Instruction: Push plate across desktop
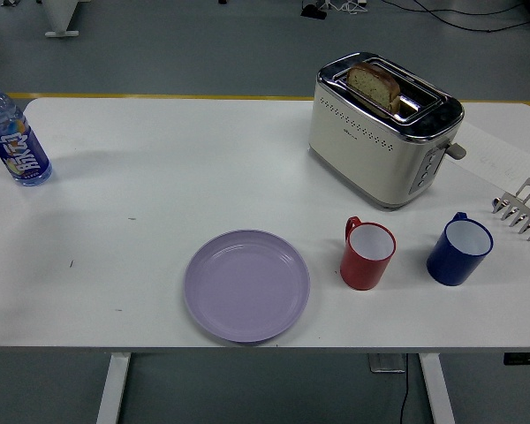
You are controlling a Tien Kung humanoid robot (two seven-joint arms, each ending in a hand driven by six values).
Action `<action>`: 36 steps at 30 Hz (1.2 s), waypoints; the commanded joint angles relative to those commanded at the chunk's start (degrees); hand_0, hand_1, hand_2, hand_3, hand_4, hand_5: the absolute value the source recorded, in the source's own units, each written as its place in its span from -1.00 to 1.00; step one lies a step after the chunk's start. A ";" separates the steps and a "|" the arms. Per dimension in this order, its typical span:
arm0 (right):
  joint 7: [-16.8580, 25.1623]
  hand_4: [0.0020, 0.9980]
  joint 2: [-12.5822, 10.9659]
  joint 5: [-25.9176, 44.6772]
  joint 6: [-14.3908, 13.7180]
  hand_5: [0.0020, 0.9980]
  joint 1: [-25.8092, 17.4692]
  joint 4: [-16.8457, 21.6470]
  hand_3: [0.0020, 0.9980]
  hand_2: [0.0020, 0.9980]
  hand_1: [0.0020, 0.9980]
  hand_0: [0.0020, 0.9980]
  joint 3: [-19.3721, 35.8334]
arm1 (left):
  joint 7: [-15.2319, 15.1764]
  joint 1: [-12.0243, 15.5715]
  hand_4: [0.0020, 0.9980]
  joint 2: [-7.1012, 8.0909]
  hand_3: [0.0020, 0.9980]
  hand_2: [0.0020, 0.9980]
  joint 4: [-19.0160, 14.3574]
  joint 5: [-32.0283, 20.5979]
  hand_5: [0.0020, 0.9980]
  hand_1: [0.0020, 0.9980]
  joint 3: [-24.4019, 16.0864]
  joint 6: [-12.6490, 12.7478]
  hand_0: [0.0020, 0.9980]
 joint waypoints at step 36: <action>1.12 0.02 0.09 1.38 -0.49 0.13 1.45 -0.60 0.47 0.58 0.34 0.42 -0.55 | 0.72 2.72 0.14 -1.48 0.39 0.44 -3.79 1.17 1.00 0.51 -1.99 -0.65 0.50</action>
